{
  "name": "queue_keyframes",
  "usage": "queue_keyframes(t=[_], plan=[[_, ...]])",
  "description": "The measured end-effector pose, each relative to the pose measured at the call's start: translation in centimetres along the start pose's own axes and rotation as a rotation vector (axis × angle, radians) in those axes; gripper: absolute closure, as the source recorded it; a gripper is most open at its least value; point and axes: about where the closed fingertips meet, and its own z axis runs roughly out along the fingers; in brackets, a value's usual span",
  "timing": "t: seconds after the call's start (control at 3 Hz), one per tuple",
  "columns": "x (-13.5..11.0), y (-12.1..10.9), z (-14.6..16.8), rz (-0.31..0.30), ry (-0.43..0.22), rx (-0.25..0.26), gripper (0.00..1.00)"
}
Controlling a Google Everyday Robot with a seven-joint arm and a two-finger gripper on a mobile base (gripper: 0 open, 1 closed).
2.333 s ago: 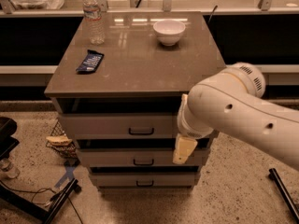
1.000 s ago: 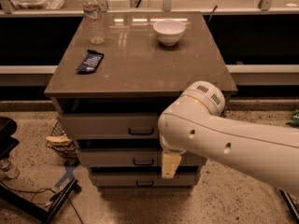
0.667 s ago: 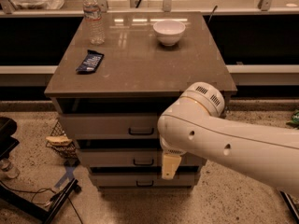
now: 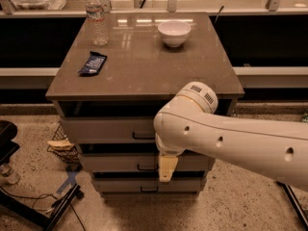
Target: Open top drawer
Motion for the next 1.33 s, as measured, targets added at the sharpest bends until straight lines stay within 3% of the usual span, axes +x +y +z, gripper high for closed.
queue_keyframes(t=[0.33,1.33], plan=[[-2.1,0.7,2.9,-0.039,-0.013,-0.056,0.00],[-4.9,1.5,8.2,-0.067,-0.072,-0.150,0.00]])
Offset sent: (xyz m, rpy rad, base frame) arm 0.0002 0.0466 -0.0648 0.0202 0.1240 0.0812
